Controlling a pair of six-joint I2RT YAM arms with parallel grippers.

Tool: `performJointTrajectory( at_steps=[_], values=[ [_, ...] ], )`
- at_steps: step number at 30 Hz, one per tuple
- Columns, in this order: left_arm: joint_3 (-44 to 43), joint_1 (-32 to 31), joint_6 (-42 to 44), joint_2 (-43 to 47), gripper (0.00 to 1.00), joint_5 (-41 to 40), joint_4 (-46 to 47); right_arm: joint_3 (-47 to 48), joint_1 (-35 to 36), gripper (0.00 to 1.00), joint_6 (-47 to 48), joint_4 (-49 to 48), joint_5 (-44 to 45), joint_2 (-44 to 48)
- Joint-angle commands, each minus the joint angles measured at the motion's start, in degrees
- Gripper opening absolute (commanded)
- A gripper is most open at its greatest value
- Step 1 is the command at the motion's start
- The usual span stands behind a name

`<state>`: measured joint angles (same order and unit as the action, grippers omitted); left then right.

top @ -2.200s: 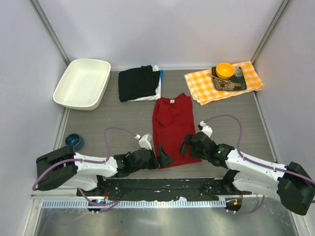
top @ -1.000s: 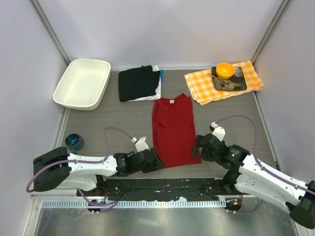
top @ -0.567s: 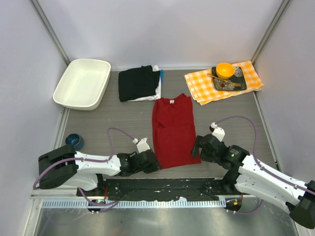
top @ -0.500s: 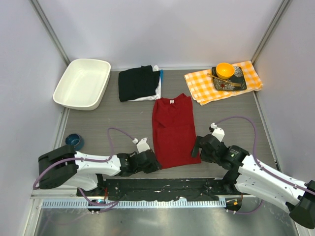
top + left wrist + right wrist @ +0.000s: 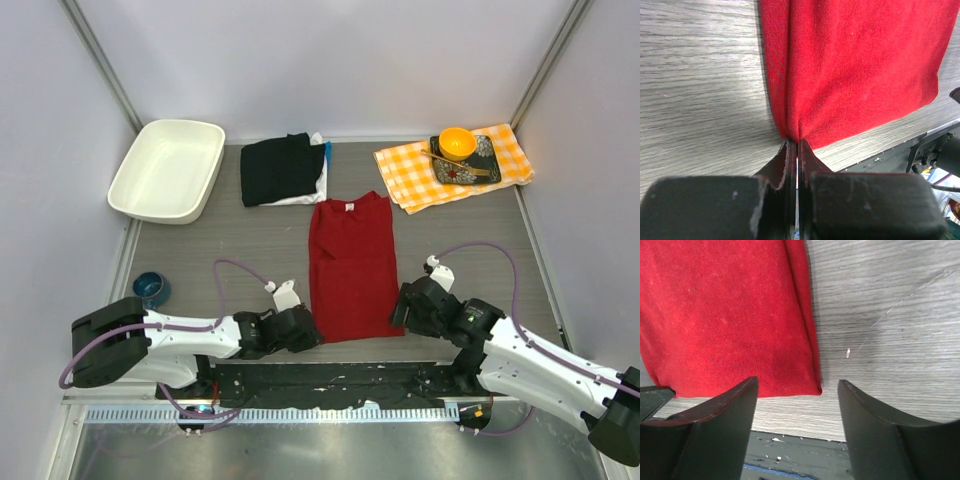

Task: Fold and stack the t-shirts
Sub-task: Fold the tshirt

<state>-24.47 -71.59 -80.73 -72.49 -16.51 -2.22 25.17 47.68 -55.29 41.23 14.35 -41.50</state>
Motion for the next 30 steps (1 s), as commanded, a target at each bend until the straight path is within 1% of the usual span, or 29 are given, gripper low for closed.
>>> performJointTrajectory(
  at_steps=[1,2,5,13,17,22,23,25,26,30],
  values=[
    [0.9,0.2,0.8,0.2,0.0,-1.9,-2.9,-1.7,0.3,0.66,-1.7,-1.4,-1.8,0.4],
    [0.8,0.2,0.8,-0.1,0.0,-1.9,-2.8,-2.1,0.3,0.64,-1.8,-1.9,-2.3,0.5],
    [0.9,0.3,0.8,-0.3,0.0,-1.8,-2.5,-3.6,0.3,0.6,-2.6,-2.0,-2.7,1.2],
    [1.0,0.4,0.7,-0.4,0.0,-1.9,-2.3,-7.0,0.3,0.56,-4.1,-3.7,-4.0,2.6],
    [1.4,0.4,0.3,-0.5,0.0,-1.9,-2.3,-7.5,0.3,0.45,-4.5,-4.8,-4.3,2.1],
    [1.5,0.5,0.2,-0.3,0.0,-2.0,-2.4,-8.4,0.3,0.39,-4.6,-6.8,-4.4,1.0],
    [1.5,0.5,0.2,-0.3,0.0,-2.1,-2.4,-8.5,0.2,0.36,-4.6,-7.0,-4.4,0.7],
    [1.7,0.4,0.1,-0.2,0.0,-2.2,-2.4,-8.7,0.3,0.32,-4.6,-7.9,-4.2,-0.2],
    [1.8,0.6,0.2,-0.2,0.0,-2.2,-2.4,-8.7,0.3,0.27,-4.5,-8.2,-4.1,-0.5],
    [2.2,0.9,0.4,-0.3,0.0,-1.9,-1.6,-8.7,0.2,0.21,-4.2,-9.8,-3.5,-2.8]
  ],
)
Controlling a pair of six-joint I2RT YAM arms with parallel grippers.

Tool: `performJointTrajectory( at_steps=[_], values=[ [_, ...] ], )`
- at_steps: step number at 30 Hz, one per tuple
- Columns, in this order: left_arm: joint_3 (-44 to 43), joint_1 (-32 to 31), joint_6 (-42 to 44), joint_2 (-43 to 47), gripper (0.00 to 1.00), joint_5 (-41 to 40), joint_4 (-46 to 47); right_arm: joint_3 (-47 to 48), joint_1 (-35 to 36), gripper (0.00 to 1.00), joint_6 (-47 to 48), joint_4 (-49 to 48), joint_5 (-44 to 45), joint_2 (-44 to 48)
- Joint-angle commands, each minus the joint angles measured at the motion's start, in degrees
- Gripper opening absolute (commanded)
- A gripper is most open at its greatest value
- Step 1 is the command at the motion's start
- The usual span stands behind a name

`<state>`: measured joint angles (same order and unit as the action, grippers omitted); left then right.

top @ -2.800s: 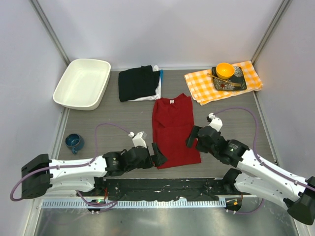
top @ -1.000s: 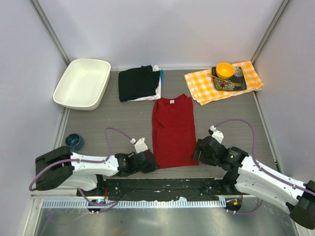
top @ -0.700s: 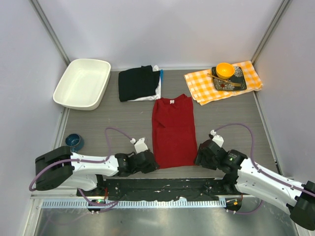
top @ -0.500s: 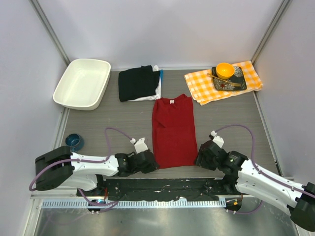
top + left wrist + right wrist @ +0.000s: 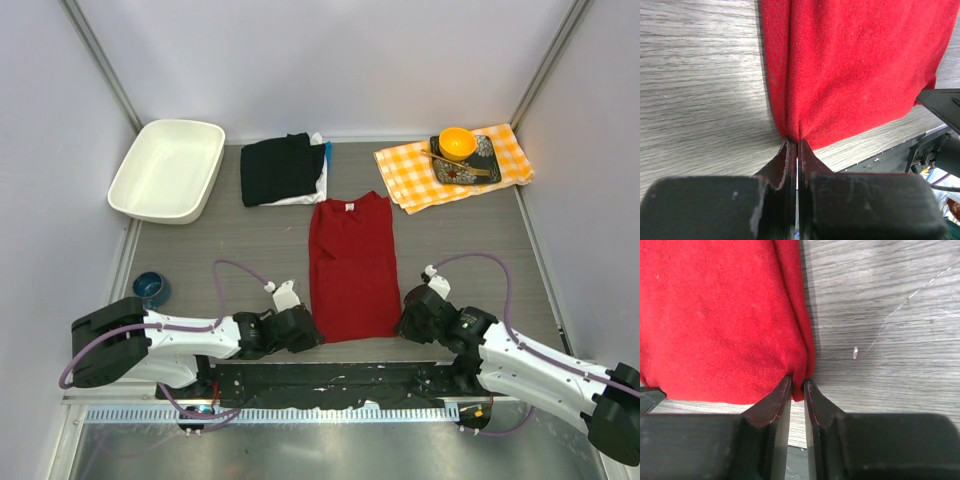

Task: Fold and stack the t-shirts
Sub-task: Fold the tshirt

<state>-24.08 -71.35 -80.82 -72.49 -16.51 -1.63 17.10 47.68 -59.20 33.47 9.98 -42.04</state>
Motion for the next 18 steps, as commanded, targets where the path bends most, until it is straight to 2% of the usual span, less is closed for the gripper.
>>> performJointTrajectory(
  at_steps=[1,4,8,13,18],
  values=[
    [1.9,0.7,0.6,-0.4,0.0,-1.9,-2.2,-0.7,0.3,0.18,0.0,-2.5,1.1,-2.7],
    [1.7,1.5,1.7,-0.6,0.0,-1.8,-2.0,0.0,0.3,0.01,0.7,-2.7,2.9,-4.4],
    [-1.0,1.6,3.8,0.4,0.0,-1.9,-4.8,2.8,0.3,0.01,2.0,-1.2,3.7,-4.3],
    [-1.9,0.8,3.7,3.3,0.0,-2.3,-6.1,4.0,0.7,0.01,2.2,2.3,3.4,0.6],
    [-1.1,-3.4,0.9,3.8,0.0,-4.7,-6.0,3.0,1.7,0.01,1.0,4.7,2.5,6.3]
  ],
)
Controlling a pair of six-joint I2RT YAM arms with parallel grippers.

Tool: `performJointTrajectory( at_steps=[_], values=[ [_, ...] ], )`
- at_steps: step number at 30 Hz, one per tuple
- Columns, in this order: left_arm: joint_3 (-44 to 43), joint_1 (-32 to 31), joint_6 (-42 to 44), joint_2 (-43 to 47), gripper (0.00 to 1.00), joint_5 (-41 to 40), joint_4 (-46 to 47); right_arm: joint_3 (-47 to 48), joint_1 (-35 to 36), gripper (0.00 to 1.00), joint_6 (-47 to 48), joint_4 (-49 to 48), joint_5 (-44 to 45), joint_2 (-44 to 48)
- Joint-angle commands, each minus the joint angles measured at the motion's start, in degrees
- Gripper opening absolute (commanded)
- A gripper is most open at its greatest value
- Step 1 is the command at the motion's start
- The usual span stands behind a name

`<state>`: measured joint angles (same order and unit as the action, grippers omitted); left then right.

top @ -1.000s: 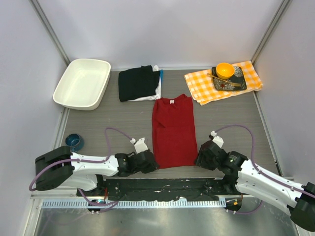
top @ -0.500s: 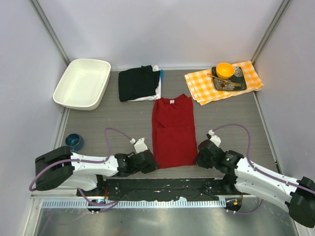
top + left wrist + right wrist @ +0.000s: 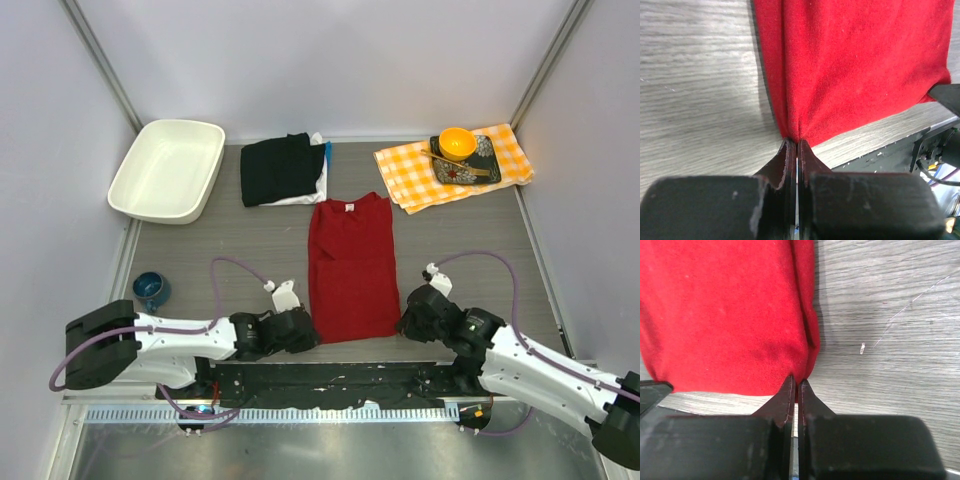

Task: Fold and stack the t-shirts
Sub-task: Fold the tshirt

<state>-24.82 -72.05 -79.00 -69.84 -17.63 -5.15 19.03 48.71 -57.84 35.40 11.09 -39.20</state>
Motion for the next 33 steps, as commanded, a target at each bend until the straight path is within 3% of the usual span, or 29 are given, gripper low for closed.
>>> performJointTrajectory(
  at_steps=[1,5,12,24,28,33],
  values=[
    [-0.6,-3.3,-1.0,1.4,0.0,-3.8,-2.7,1.3,0.8,0.01,-0.3,3.0,1.4,4.0],
    [-3.7,-3.9,2.0,3.0,0.0,-6.6,-5.6,4.8,1.0,0.01,1.9,3.0,4.0,5.0],
    [-13.4,0.7,12.3,5.5,0.0,-9.3,-11.9,15.8,1.0,0.01,8.4,-0.1,8.2,-4.3],
    [-23.4,16.3,25.7,5.7,0.0,-3.8,-11.4,29.6,0.7,0.01,16.4,-9.2,19.8,-17.7],
    [-26.2,23.3,28.7,1.5,0.0,1.1,-7.6,34.1,-2.5,0.01,18.6,-11.9,21.2,-22.4],
    [-31.3,29.0,31.5,-4.7,0.0,6.3,-2.8,37.1,-12.5,0.01,19.9,-17.5,15.0,-29.5]
  ],
)
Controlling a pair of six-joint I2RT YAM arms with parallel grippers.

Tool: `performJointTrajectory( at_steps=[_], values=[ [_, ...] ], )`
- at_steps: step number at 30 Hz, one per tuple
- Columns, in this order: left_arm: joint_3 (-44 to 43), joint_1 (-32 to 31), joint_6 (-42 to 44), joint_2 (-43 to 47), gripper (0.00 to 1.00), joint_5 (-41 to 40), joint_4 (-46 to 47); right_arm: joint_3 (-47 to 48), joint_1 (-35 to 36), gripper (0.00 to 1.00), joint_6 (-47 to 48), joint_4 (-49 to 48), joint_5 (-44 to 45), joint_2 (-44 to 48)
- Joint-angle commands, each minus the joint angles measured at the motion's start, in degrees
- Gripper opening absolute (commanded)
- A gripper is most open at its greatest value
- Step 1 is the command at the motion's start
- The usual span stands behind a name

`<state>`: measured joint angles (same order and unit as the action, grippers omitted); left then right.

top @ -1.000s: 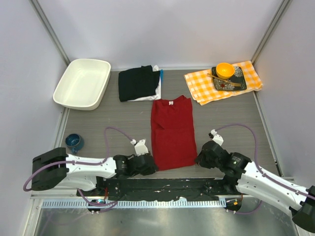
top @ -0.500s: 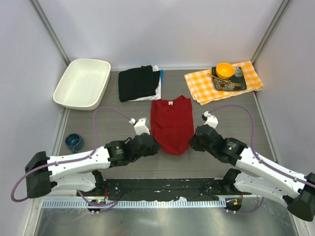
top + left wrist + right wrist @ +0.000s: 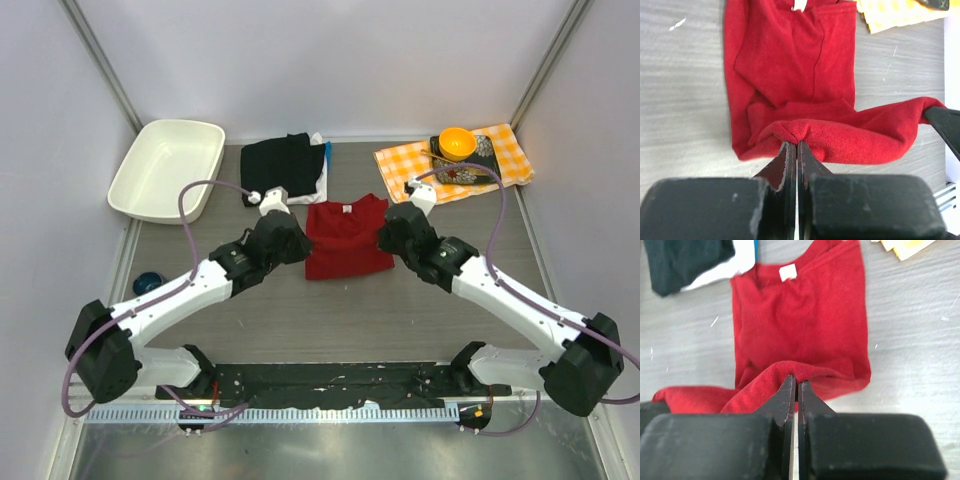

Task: Fold and stack the t-shirts
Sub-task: Fold the tshirt

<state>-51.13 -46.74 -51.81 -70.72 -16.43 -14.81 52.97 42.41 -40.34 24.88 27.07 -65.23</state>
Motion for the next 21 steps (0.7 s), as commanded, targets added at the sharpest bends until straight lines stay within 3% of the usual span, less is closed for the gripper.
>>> performJointTrajectory(
  at_steps=[1,10,21],
  values=[
    [-5.9,4.4,4.5,-5.0,0.0,5.7,7.7,3.6,-7.2,0.01,2.9,-7.7,-1.2,-4.5],
    [-16.4,11.1,5.1,-22.4,0.0,14.6,13.0,8.1,-16.9,0.01,4.7,-14.5,-6.8,-17.4],
    [-26.5,18.3,5.2,-35.8,0.0,18.4,13.4,20.3,-21.8,0.01,4.7,-17.0,-12.8,-33.5]
  ],
)
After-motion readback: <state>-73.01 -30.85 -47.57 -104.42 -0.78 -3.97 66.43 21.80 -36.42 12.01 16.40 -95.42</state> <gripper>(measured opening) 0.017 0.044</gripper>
